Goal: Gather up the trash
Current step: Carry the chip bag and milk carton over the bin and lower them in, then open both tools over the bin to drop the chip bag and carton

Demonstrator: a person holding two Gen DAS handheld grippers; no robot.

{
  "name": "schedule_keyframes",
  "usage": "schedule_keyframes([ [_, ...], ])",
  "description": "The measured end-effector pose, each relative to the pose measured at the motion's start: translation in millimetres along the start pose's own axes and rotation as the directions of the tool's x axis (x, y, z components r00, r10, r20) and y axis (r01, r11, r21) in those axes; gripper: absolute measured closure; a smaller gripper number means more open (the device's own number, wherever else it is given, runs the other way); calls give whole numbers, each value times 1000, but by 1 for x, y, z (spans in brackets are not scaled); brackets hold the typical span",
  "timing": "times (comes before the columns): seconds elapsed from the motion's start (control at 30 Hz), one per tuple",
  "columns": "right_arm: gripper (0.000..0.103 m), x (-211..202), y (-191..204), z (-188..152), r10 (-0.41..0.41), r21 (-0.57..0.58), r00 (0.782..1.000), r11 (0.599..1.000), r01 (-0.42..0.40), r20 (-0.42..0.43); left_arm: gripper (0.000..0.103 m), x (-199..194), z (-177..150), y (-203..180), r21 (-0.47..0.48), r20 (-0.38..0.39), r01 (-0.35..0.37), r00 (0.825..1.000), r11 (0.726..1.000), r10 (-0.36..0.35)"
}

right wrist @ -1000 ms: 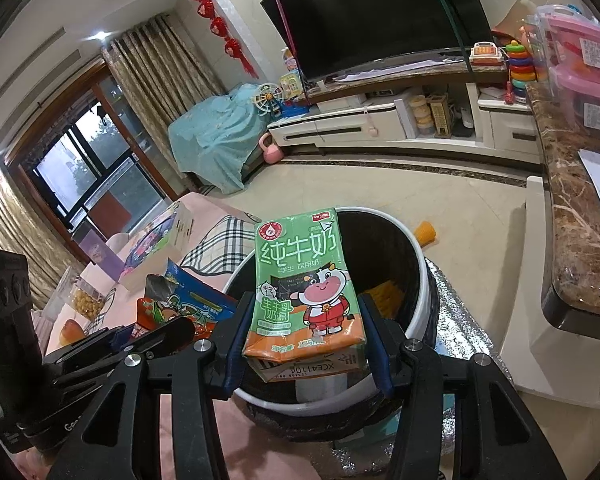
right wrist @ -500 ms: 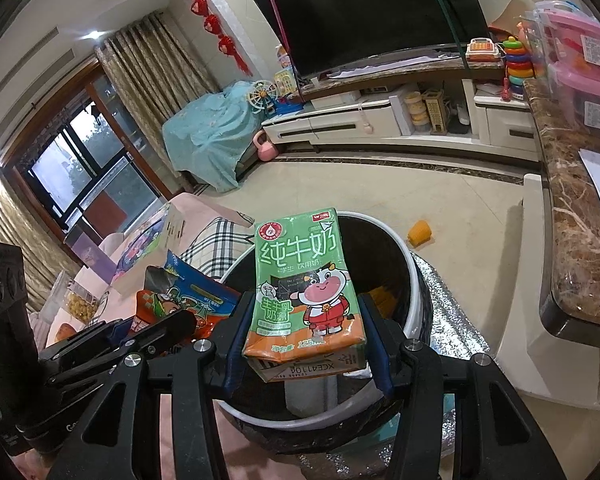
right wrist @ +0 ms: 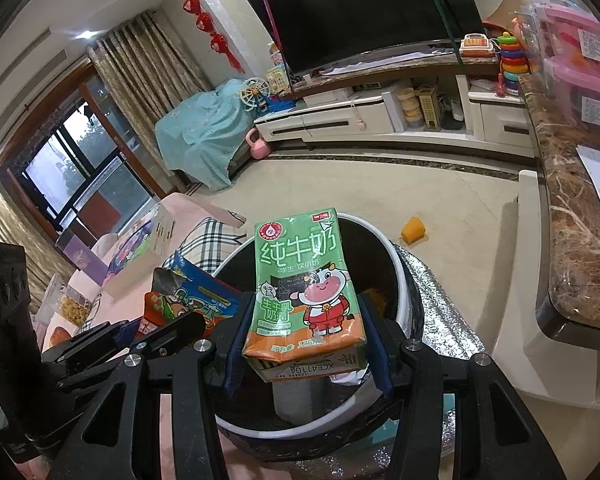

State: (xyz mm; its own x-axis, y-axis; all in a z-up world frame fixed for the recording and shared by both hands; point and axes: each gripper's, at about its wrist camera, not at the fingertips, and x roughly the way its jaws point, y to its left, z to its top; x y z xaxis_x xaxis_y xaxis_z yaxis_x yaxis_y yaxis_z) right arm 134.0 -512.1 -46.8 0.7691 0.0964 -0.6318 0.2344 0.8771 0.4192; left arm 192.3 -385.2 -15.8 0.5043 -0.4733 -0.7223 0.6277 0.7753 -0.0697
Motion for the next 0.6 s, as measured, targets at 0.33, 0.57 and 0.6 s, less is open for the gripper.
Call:
schedule_keyframes([
  [0.33, 52, 6, -2, 2, -7, 0, 1000, 1000, 7, -18, 76, 4, 0, 5, -16, -14, 3, 1000, 1000, -3],
  [0.57, 52, 13, 0, 6, -7, -2, 1000, 1000, 7, -26, 76, 6, 0, 6, -17, -24, 8, 1000, 1000, -9],
  [0.6, 52, 13, 0, 6, -8, -3, 1000, 1000, 8, -26, 75, 6, 0, 6, -17, -23, 10, 1000, 1000, -10],
])
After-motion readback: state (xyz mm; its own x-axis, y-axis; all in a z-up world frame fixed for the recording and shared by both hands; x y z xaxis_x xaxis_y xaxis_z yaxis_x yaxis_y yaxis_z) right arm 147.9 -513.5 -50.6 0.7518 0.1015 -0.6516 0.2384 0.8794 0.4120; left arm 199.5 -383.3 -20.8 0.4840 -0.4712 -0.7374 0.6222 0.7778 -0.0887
